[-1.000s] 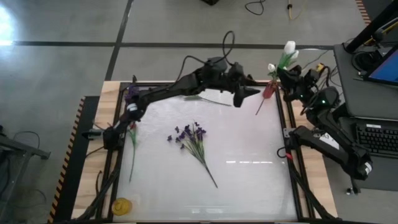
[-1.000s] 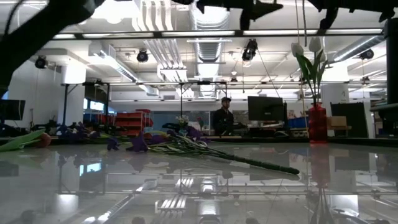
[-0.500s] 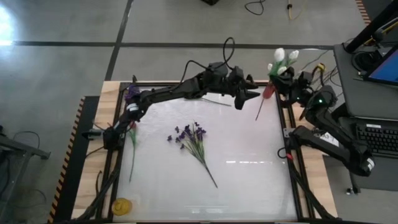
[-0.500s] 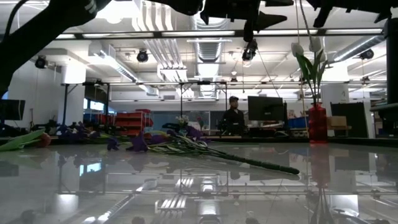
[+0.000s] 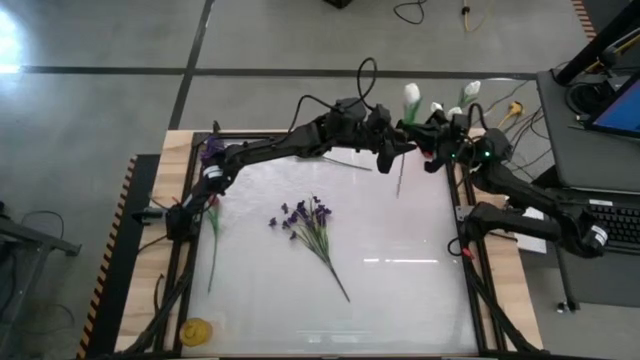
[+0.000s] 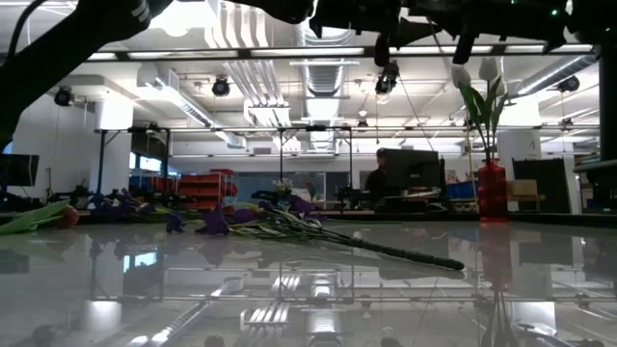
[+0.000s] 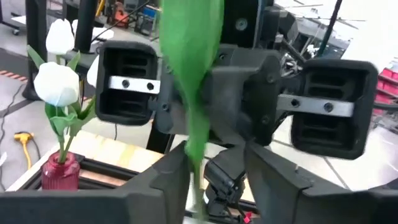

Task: Sort flowers into vase by color
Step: Put the white tulip into the red flower vase

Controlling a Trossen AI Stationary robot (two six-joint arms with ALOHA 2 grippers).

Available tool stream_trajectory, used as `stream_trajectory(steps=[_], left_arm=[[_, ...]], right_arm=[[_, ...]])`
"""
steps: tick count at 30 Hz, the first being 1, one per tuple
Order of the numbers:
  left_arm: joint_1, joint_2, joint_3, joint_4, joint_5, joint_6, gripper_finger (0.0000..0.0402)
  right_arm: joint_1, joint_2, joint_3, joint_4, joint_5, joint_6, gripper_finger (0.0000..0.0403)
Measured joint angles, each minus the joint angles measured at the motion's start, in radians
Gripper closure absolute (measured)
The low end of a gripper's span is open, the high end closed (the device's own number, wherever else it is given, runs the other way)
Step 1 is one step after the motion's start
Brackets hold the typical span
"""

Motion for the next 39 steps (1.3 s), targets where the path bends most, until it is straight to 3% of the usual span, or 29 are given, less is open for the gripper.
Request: stream_trajectory(steps=[15,21,32,39], left_arm=[[0.015,-0.006,0.023,-0.088,0.036,-0.004,0.0397],[0.020,-0.007,0.112,-0.300,0.026,0.092,0.0401],[0.021,-0.034,0.111,-0.478,0.032,0.165,0.0401],[0.013,-0.035,0.111,-0.477,0.031,0.170,0.0401]], right_arm=[[0.000,-0.001,0.014,-0.002,-0.006,-0.011,0.0390],[0.000,0.001,0.014,-0.023,-0.006,-0.012,0.0379],[0.000,0.001,0.038,-0.099,-0.011,0.021,0.0265],[0.000,0.010,0.084,-0.191,-0.028,0.021,0.0268]])
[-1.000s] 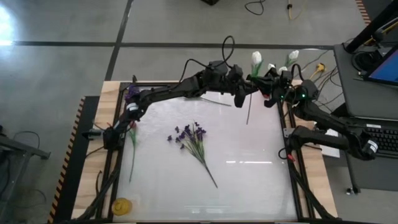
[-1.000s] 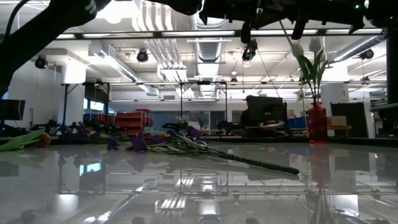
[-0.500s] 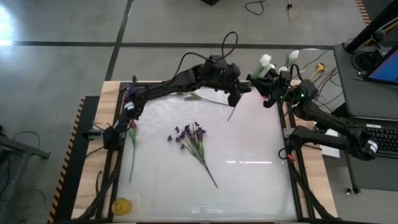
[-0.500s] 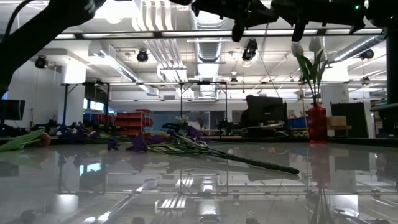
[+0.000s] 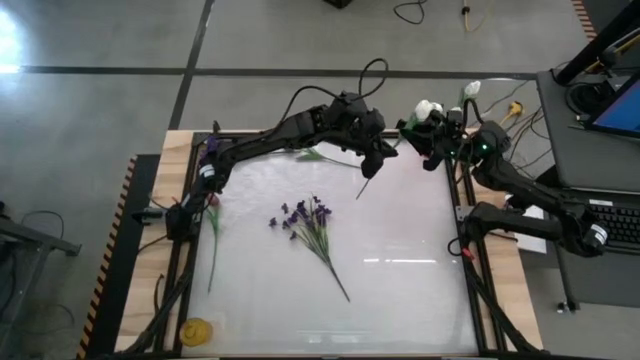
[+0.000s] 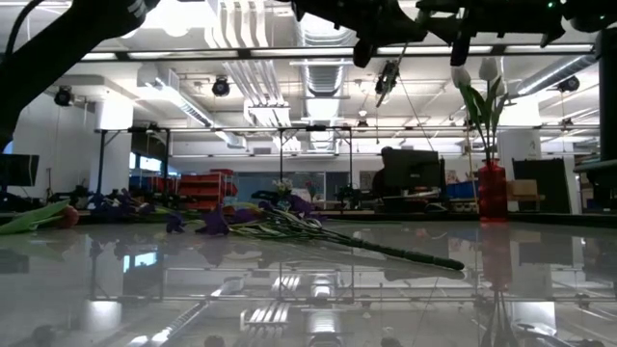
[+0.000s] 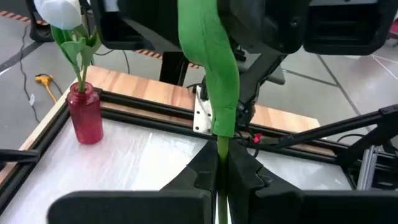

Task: Sort flowers into vase by color
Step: Put the white tulip into the red flower vase

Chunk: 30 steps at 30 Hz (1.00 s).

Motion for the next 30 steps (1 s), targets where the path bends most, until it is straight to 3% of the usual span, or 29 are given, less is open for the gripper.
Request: stream_trajectory(steps=[9,16,23,30], left_arm=[[0.001,-0.008,0.000,-0.018,-0.006,0.000,0.0402],[0.006,-0.032,0.000,-0.086,-0.024,0.023,0.0370],[0.006,-0.043,0.000,-0.191,-0.119,0.075,0.0295],[0.010,-0.067,0.000,-0.225,-0.137,0.112,0.0243]], right_arm=[[0.000,0.007,0.011,-0.039,-0.037,0.000,0.0383],[0.000,-0.029,0.011,-0.070,-0.028,-0.054,0.0390],[0.000,-0.150,0.010,-0.221,0.128,-0.163,0.0390],[0.000,-0.366,0.010,-0.391,0.435,-0.379,0.0391]])
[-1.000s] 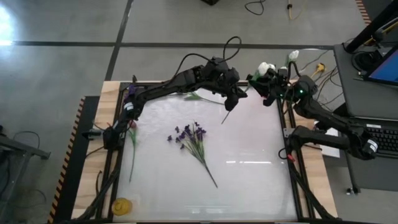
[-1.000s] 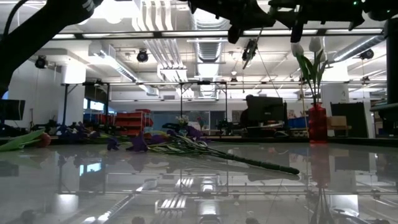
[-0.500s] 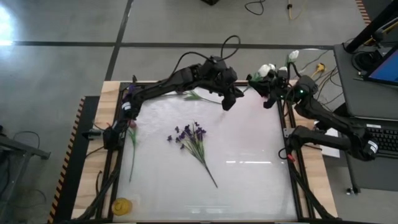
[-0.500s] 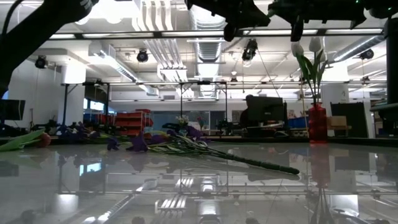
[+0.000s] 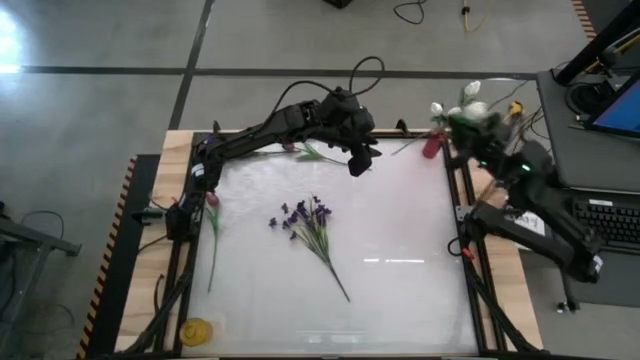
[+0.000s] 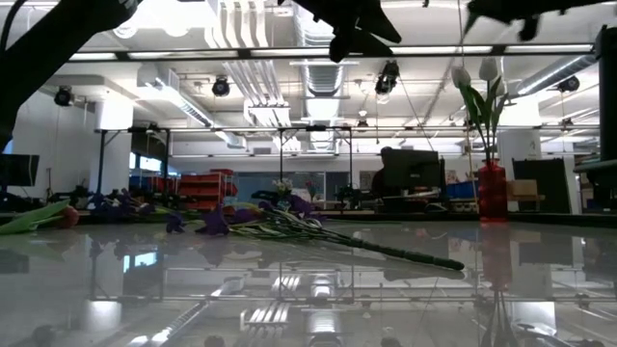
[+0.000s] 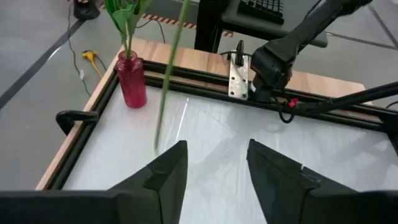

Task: Sort flowers into vase by color
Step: Put the white tulip into the red flower vase

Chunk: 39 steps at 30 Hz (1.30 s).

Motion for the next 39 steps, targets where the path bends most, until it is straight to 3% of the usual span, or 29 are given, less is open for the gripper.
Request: stream_trajectory(steps=[6,12,16,20,25,39], left_arm=[[0.002,0.000,0.000,0.001,-0.001,0.011,0.0233],[0.002,0.000,0.000,0.012,-0.001,0.011,0.0232],[0.002,0.000,-0.001,0.017,-0.001,0.011,0.0232],[0.002,0.000,-0.001,0.016,0.000,0.008,0.0232],[0.002,0.000,-0.002,0.016,0.000,0.003,0.0232],[0.002,0.000,-0.002,0.027,0.000,0.003,0.0232]], right_arm=[[0.000,-0.143,0.004,-0.084,0.180,-0.159,0.0391],[0.000,-0.214,0.001,-0.216,0.248,-0.244,0.0391],[0.000,-0.213,-0.001,-0.290,0.299,-0.270,0.0391],[0.000,-0.206,-0.001,-0.293,0.408,-0.333,0.0391],[0.000,-0.193,-0.001,-0.285,0.466,-0.351,0.0391],[-0.001,-0.060,-0.038,-0.080,0.517,-0.451,0.0391]])
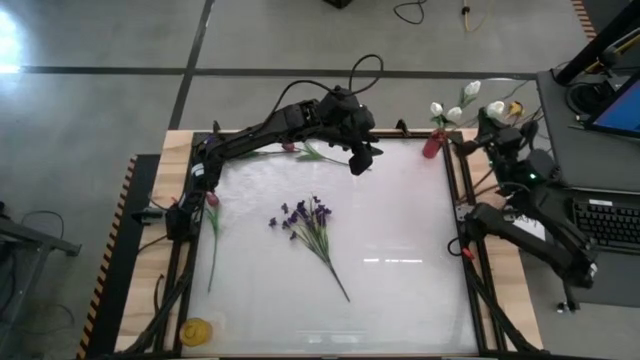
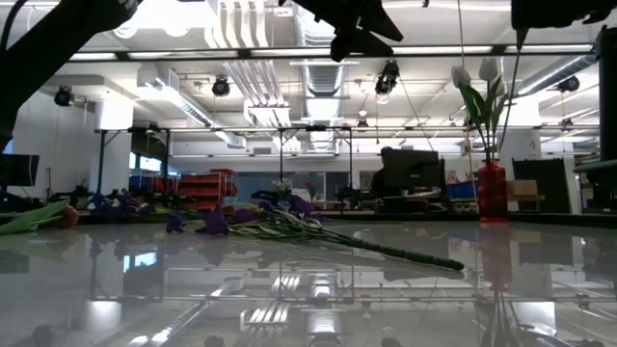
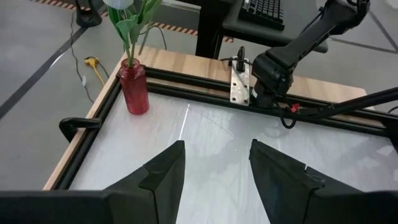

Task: Sort flowers into vase by color
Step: Put the white tulip into the red flower vase

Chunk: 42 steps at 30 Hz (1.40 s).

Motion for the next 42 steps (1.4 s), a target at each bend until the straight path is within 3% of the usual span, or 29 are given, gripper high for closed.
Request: stream_trajectory(steps=[6,30,42], left_arm=[[0.000,0.000,0.000,0.000,0.000,0.000,0.0232],[0.000,0.000,0.000,-0.006,0.001,0.000,0.0232],[0.000,0.000,0.000,-0.006,0.001,0.000,0.0232]], right_arm=[[0.000,0.042,-0.031,0.110,0.021,-0.009,0.0391],[0.000,0.051,-0.090,0.127,0.048,0.070,0.0390],[0.000,0.127,-0.092,0.114,0.047,0.124,0.0390]])
